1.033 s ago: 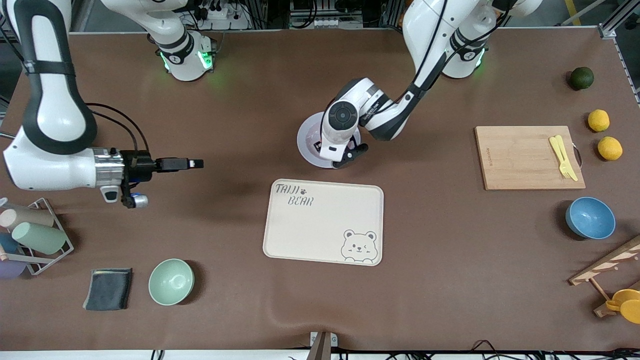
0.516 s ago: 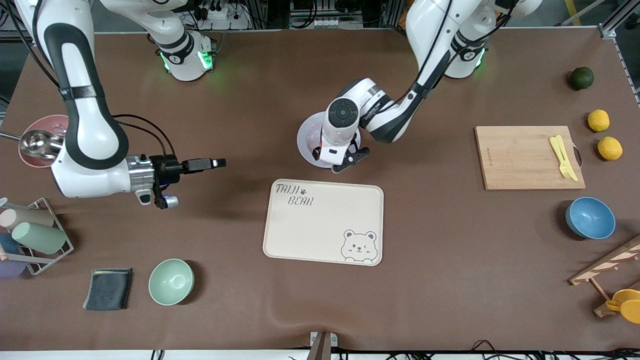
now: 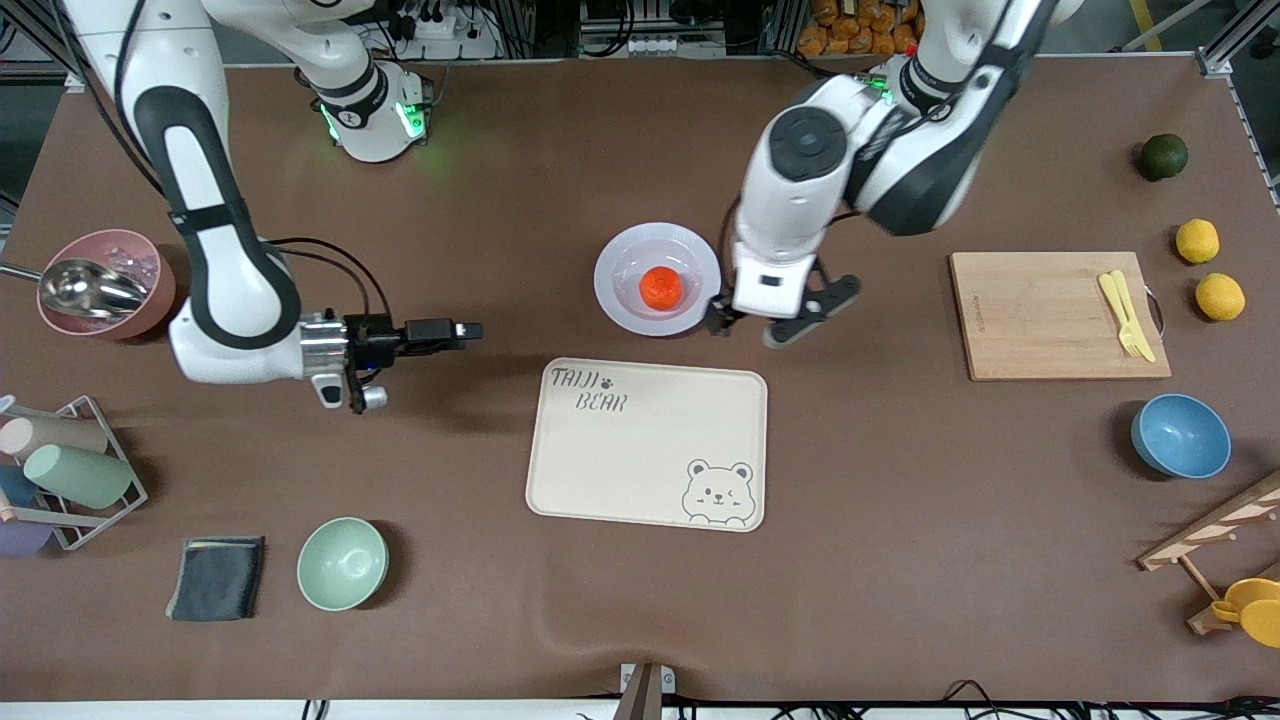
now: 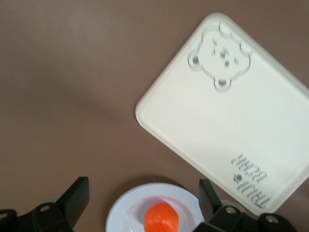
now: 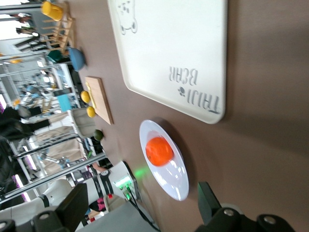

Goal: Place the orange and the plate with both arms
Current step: 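Withdraw the left gripper while the right gripper reaches the plate rim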

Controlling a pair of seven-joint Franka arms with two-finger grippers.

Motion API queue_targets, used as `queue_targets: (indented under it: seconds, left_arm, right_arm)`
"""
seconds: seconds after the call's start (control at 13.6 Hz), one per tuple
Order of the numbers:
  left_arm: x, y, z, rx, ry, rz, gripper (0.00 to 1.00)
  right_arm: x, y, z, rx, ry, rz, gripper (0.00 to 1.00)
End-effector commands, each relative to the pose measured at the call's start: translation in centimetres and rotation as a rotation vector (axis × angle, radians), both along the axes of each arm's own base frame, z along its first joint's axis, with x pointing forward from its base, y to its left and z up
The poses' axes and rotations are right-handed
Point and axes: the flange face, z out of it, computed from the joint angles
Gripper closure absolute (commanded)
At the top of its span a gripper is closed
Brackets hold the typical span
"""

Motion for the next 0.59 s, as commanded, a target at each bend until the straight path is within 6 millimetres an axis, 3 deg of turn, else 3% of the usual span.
queue_targets:
  seconds: [0.0,0.07,0.3,0.52]
  left_arm:
    - [1.1,5.9,4.5,0.054,-0.027,-0.097,0.0]
    - [2.4,8.8,7.0,0.062,-0.032,-0.124,0.0]
    - [4.5,14.8,12.4,0.079,0.028,-0.164,0.0]
    - [5.0,18.3,16.1,0.08,-0.017,-0.209,0.0]
  right_arm:
    - [-2.1,3.0,-1.2,-0.023,-0.043,-0.019,0.0]
    - [-2.7,3.9,-1.6,-0.037,-0.059,-0.032,0.0]
    - [-5.1,6.5,-3.3,-0.023,-0.093,-0.031,0.0]
    - [-7.0,8.2,-4.6,-0.069,-0.088,-0.032,0.01]
